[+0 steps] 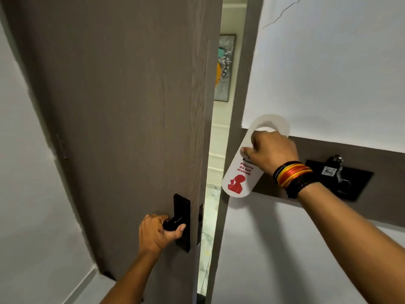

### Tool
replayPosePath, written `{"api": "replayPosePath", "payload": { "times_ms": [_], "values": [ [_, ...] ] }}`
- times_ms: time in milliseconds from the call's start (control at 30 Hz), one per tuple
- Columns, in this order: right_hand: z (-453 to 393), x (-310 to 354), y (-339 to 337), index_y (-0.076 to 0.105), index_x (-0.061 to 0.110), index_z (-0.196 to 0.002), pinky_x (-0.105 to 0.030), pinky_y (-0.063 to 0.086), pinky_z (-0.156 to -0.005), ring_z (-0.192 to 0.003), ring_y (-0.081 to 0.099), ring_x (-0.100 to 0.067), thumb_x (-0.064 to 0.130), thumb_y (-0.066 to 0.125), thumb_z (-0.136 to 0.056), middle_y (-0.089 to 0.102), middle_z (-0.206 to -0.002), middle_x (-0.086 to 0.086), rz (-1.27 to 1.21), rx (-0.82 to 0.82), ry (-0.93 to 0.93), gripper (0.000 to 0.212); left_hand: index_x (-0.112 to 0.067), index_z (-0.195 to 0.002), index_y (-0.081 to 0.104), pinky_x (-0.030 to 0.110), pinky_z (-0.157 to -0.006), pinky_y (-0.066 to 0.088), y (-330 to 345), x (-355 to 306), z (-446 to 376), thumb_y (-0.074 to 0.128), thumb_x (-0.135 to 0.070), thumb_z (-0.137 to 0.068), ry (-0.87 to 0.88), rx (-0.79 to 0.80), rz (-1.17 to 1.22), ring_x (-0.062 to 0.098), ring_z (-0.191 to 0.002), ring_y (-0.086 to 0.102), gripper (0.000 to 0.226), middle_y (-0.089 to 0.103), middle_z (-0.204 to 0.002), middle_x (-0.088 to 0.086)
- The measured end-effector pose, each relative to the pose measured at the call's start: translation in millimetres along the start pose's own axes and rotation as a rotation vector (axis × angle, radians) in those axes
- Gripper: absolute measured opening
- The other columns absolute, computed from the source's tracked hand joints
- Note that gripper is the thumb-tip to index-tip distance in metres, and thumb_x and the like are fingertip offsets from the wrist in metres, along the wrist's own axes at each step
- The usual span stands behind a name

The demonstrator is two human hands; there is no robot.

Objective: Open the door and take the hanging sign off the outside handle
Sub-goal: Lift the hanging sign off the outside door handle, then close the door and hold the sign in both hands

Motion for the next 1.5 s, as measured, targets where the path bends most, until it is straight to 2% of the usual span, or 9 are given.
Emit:
{"api": "replayPosePath", "payload": {
  "times_ms": [133,267,367,500,567,767,1000,1367,1500],
  "values": [
    [-14.0,-22.2,-21.0,0.056,0.016,-0.075,-0.035,0.039,-0.065,-0.066,0.055,-0.029,0.062,0.059,-0.090,0.061,-0.072,-0.004,0.076,-0.112,0.061,0.049,-0.019,-0.046,0.034,0.026,-0.043,0.023,24.8,-11.7,-24.2,0.057,-0.082,-0.061,-0.085,0.028,0.002,0.020,-0.038,0.035,0.069,0.030,-0.040,-0.004],
    [-25.2,-31.6,-29.0,0.057,0.014,-0.079,-0.036,0.042,-0.064,-0.066,0.055,-0.030,0.064,0.061,-0.088,0.061,-0.074,-0.007,0.126,-0.181,0.088,0.051,-0.008,-0.045,0.040,0.036,-0.046,0.043,50.6,-17.0,-47.7,0.053,-0.091,-0.057,-0.210,0.070,0.008,0.029,-0.042,0.054,0.085,0.051,-0.042,0.011],
    [-33.2,-32.5,-25.8,0.059,0.013,-0.080,-0.036,0.047,-0.062,-0.065,0.057,-0.030,0.063,0.062,-0.089,0.063,-0.075,-0.009,0.146,-0.191,0.098,0.051,-0.013,-0.047,0.033,0.041,-0.049,0.048,66.0,-24.0,-64.2,0.050,-0.094,-0.057,-0.238,0.085,-0.019,0.033,-0.046,0.057,0.083,0.056,-0.046,0.016],
    [-42.8,-32.1,-16.6,0.057,0.012,-0.083,-0.036,0.042,-0.062,-0.066,0.053,-0.031,0.064,0.064,-0.088,0.058,-0.074,-0.007,0.133,-0.219,0.116,0.052,-0.015,-0.047,0.028,0.036,-0.048,0.036,85.7,-29.1,-77.5,0.075,-0.080,-0.066,-0.292,0.117,-0.004,0.024,-0.044,0.044,0.083,0.039,-0.044,0.006],
    [-45.6,-31.0,-11.3,0.054,0.014,-0.085,-0.036,0.040,-0.063,-0.067,0.052,-0.030,0.065,0.063,-0.088,0.056,-0.075,-0.007,0.124,-0.238,0.113,0.052,-0.016,-0.047,0.028,0.030,-0.047,0.028,94.1,-29.3,-81.0,0.076,-0.077,-0.068,-0.296,0.099,0.036,0.019,-0.042,0.039,0.081,0.034,-0.043,0.001],
    [-51.0,-25.1,-1.9,0.059,0.011,-0.084,-0.037,0.043,-0.063,-0.066,0.054,-0.031,0.068,0.062,-0.087,0.061,-0.075,-0.011,0.108,-0.254,0.100,0.057,-0.023,-0.047,0.018,0.022,-0.044,0.011,104.3,-31.9,-92.9,0.056,-0.090,-0.067,-0.264,0.069,0.111,0.004,-0.037,0.020,0.080,0.018,-0.041,-0.011],
    [-53.3,-26.4,-1.9,0.065,0.009,-0.091,-0.038,0.045,-0.063,-0.068,0.057,-0.030,0.070,0.062,-0.086,0.067,-0.081,-0.013,0.102,-0.240,0.120,0.061,-0.026,-0.046,0.014,0.016,-0.044,0.008,122.5,-28.6,-110.0,0.027,-0.103,-0.069,-0.229,-0.028,0.084,-0.001,-0.034,0.013,0.081,0.012,-0.039,-0.016],
    [-59.1,-30.6,1.4,0.057,0.015,-0.087,-0.037,0.041,-0.065,-0.069,0.055,-0.029,0.074,0.062,-0.082,0.061,-0.078,-0.007,0.104,-0.228,0.125,0.059,-0.026,-0.046,0.016,0.017,-0.043,0.011,131.7,-23.1,-119.7,0.020,-0.104,-0.069,-0.143,-0.043,0.002,0.001,-0.034,0.015,0.081,0.013,-0.040,-0.014],
    [-59.5,-29.5,2.0,0.055,0.015,-0.086,-0.037,0.038,-0.064,-0.066,0.053,-0.028,0.073,0.062,-0.083,0.059,-0.074,-0.006,0.107,-0.223,0.124,0.059,-0.024,-0.044,0.024,0.023,-0.045,0.027,120.2,-21.3,-134.5,0.014,-0.105,-0.065,-0.025,0.135,-0.270,0.012,-0.035,0.031,0.084,0.025,-0.039,-0.008]
  ]
}}
Point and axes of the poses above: each hand's wrist, its own z-axis away from the middle knuckle, its own y-axis out of the palm, x = y × z, the point moved 2 cm from there along -z, towards the middle knuckle
